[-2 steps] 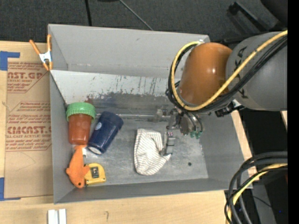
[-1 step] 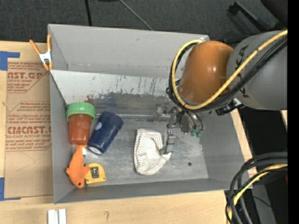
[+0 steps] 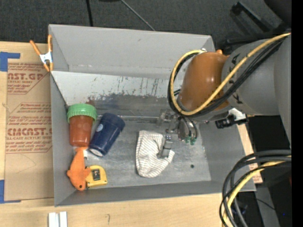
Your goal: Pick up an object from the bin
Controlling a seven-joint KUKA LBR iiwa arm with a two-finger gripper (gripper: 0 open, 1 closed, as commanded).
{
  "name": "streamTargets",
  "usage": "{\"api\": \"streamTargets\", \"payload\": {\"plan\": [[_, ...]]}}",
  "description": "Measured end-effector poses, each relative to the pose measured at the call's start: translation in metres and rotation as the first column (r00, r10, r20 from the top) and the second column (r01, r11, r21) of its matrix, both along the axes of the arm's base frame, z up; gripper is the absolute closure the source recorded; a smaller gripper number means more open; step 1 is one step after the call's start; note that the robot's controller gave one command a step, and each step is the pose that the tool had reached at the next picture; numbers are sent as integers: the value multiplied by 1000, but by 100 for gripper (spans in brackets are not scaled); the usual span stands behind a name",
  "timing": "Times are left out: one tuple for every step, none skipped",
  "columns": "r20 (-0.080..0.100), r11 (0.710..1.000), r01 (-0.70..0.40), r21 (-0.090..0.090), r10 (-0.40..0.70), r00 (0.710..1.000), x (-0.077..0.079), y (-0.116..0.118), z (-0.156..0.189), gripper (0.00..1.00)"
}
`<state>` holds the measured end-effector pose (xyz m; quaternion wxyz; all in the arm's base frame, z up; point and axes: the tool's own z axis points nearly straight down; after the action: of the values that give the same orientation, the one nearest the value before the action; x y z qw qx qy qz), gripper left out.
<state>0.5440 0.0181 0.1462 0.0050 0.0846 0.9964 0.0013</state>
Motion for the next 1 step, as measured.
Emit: {"api": "streamTargets", "payload": {"plan": [[-11,991,137,-2,-137,991,15,-31,-80,0]]}}
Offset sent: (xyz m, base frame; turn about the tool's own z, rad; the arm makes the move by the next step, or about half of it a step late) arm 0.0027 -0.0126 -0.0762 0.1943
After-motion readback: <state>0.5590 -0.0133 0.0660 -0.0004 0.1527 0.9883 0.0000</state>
